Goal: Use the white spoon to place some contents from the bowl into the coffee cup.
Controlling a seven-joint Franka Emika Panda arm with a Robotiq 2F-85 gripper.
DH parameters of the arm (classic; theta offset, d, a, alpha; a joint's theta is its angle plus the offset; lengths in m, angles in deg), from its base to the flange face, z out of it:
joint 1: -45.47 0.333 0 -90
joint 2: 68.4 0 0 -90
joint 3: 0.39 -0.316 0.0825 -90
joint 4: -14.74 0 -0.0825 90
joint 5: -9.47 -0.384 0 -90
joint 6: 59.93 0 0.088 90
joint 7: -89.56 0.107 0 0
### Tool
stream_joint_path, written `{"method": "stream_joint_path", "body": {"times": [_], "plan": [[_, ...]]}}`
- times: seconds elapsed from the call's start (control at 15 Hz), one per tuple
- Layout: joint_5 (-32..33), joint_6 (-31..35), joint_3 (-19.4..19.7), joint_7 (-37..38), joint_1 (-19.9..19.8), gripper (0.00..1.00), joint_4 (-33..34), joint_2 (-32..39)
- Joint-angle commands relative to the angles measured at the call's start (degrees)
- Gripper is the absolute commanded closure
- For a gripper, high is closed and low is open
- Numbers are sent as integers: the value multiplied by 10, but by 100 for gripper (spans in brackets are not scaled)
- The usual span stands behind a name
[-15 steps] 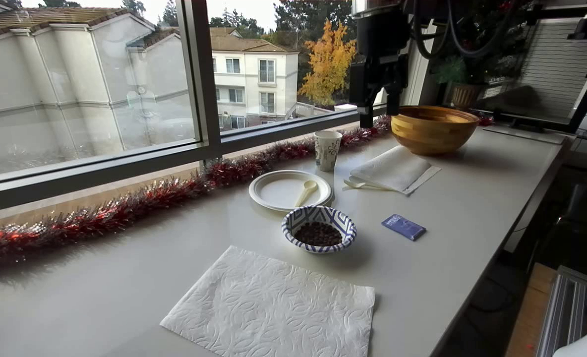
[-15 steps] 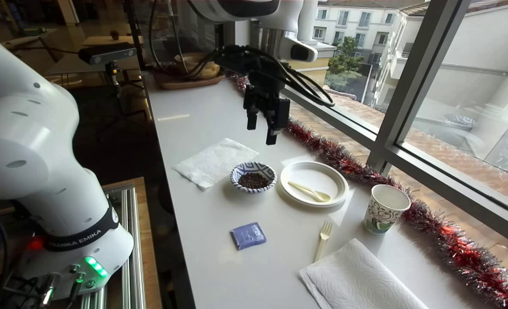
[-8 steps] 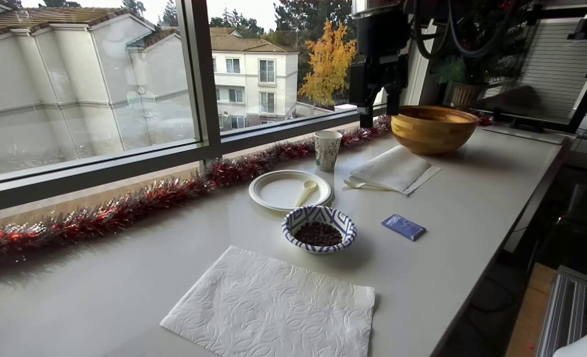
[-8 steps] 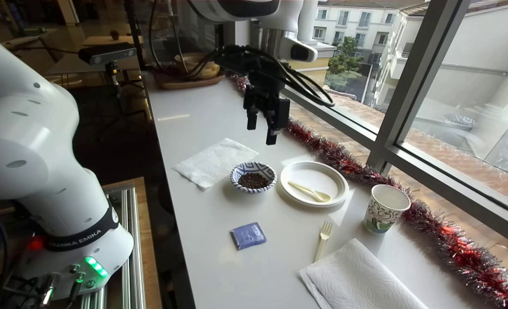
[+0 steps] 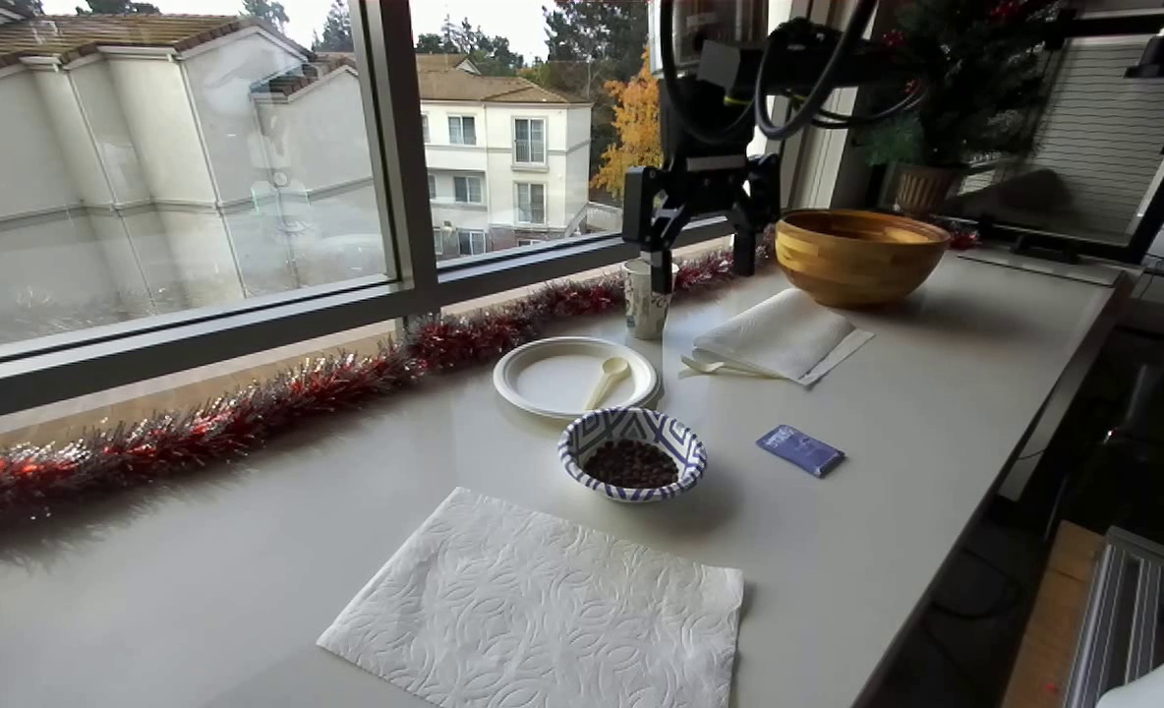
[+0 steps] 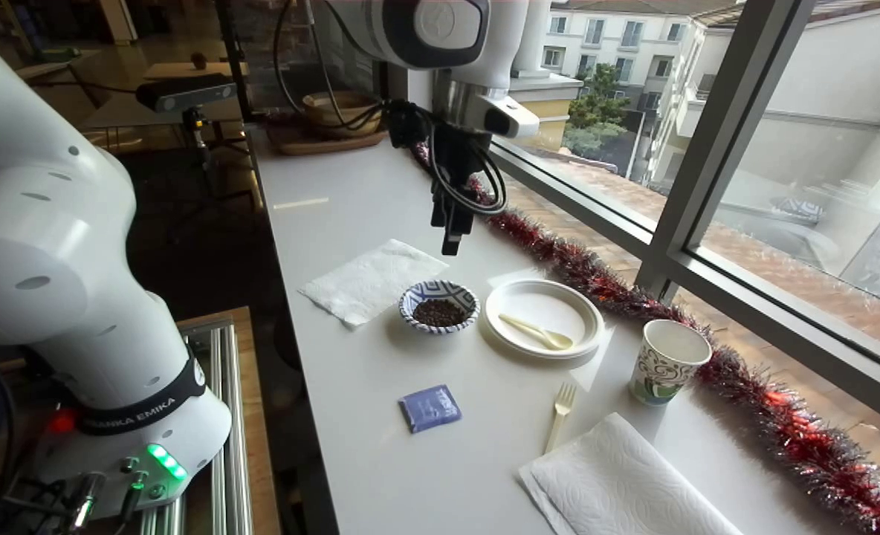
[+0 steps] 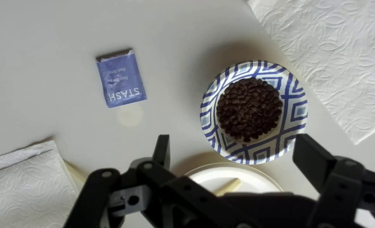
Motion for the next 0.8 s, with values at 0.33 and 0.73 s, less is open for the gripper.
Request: {"method": "stream_joint_path", "body": {"times": [0.33,0.73], "plan": [[8,207,-6,270,6,0,56,176],[124,424,60,443,41,0,44,249]]}}
